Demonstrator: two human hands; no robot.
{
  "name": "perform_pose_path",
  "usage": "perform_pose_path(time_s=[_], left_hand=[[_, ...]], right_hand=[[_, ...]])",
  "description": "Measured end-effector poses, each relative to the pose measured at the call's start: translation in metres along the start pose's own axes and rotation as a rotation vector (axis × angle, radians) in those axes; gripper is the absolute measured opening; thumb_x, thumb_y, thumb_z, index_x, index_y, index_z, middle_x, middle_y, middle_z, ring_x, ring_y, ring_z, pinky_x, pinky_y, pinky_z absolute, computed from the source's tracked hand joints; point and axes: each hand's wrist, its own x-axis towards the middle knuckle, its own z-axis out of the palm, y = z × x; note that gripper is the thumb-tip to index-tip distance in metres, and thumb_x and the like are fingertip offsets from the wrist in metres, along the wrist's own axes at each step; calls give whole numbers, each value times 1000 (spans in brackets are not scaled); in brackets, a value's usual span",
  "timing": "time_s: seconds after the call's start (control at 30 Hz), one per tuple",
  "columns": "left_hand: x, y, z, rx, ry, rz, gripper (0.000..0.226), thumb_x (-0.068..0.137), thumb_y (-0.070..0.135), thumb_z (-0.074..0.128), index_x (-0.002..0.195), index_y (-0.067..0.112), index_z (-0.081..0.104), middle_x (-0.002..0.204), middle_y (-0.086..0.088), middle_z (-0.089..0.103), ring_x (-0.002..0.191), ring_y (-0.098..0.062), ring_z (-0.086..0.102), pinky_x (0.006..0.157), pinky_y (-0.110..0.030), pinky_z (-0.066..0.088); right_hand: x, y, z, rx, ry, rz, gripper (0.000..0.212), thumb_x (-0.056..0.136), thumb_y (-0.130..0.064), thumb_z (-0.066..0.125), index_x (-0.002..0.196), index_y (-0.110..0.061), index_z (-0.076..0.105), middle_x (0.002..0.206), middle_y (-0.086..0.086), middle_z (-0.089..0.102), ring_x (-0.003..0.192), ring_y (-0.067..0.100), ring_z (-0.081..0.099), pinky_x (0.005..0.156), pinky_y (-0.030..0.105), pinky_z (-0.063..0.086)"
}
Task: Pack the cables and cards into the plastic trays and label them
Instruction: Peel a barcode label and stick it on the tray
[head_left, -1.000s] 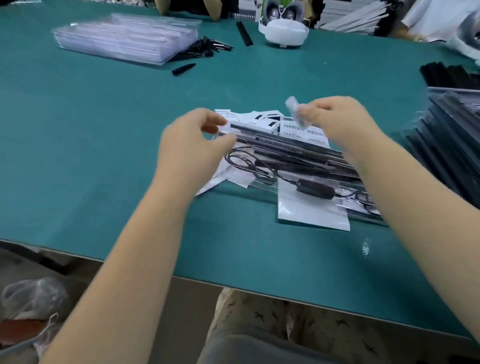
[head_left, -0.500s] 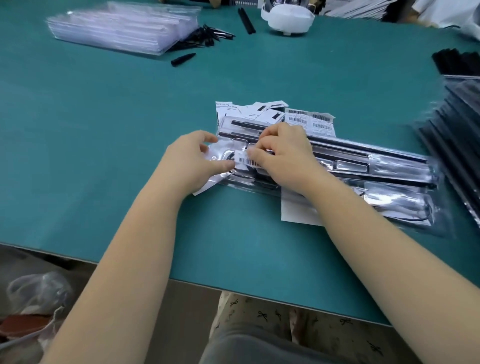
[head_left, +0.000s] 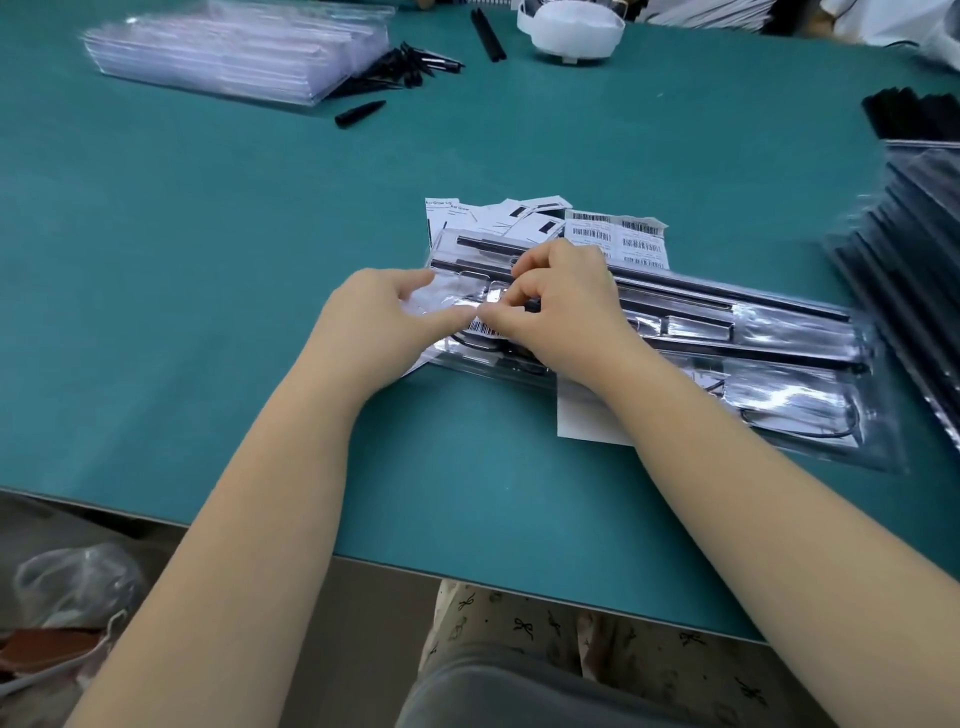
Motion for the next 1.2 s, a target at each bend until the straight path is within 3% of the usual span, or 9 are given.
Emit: perform_pose_path(time_s=[0.1, 0.2, 0.33, 0.4, 0.47, 0.57, 0.8, 1.0, 1.2], left_hand=[[2, 0, 4, 86, 39, 24, 67, 74, 52, 73, 133, 28, 52, 130, 4, 55, 100, -6, 48, 77, -23, 35], [5, 0, 7, 128, 45, 32, 66, 75, 50, 73, 132, 26, 51, 125, 1, 54, 99, -10, 46, 77, -25, 34], [5, -1, 7, 140, 30, 41, 69, 74, 54, 73, 133, 25, 50, 128, -1, 53, 111, -14, 49, 81, -26, 33], [5, -1, 7, 154, 27, 41, 69, 75, 53, 72, 134, 26, 49, 131, -2, 52, 119, -19, 49, 84, -26, 33], [4, -1, 7, 167, 29, 41, 67, 77, 51, 71, 135, 27, 48, 132, -4, 51, 122, -21, 47, 86, -28, 33], [3, -1, 7, 174, 32, 44, 65, 78, 50, 70, 136, 28, 48, 132, -5, 51, 123, -22, 46, 88, -29, 33], [0, 2, 20, 363, 55, 46, 71, 81, 58, 56, 142, 27, 36, 135, -9, 42, 124, -30, 34, 94, -35, 31], [4, -1, 14, 259, -14, 23, 84, 69, 62, 67, 140, 31, 37, 131, -3, 41, 126, -26, 31, 88, -31, 26], [7, 3, 23, 286, 122, 0, 65, 79, 65, 56, 129, 25, 44, 121, -4, 45, 116, -27, 38, 86, -33, 31]], right_hand=[[0, -1, 2, -85, 27, -36, 34, 82, -40, 68, 55, -33, 48, 101, -12, 45, 103, 15, 33, 96, 31, 29], [-1, -1, 4, -193, 44, -70, 41, 81, -44, 68, 56, -25, 40, 102, -6, 45, 108, 22, 36, 96, 33, 31], [-1, 5, -3, -283, 47, -41, 45, 77, -62, 61, 89, -21, 48, 107, -3, 40, 111, 22, 33, 98, 34, 28], [-2, 8, -4, -430, 26, -41, 50, 81, -68, 51, 105, -24, 51, 117, -3, 41, 118, 23, 31, 105, 44, 22], [-5, 12, -8, -466, 8, -69, 45, 87, -62, 46, 113, -26, 51, 126, -4, 42, 123, 24, 30, 109, 52, 17], [-11, 19, -18, -391, -59, -112, 41, 91, -54, 46, 122, -28, 50, 135, -6, 41, 130, 20, 28, 113, 51, 12], [-18, 13, -7, -399, -39, -72, 62, 80, -69, 35, 121, -24, 46, 131, -6, 40, 129, 19, 25, 114, 54, 5], [-13, 22, -12, -259, -6, -61, 26, 95, -37, 46, 118, -27, 53, 134, -10, 43, 131, 15, 27, 115, 50, 5], [-13, 20, -7, -337, 30, -62, 33, 91, -53, 46, 112, -28, 51, 125, -9, 46, 123, 18, 33, 112, 51, 14]])
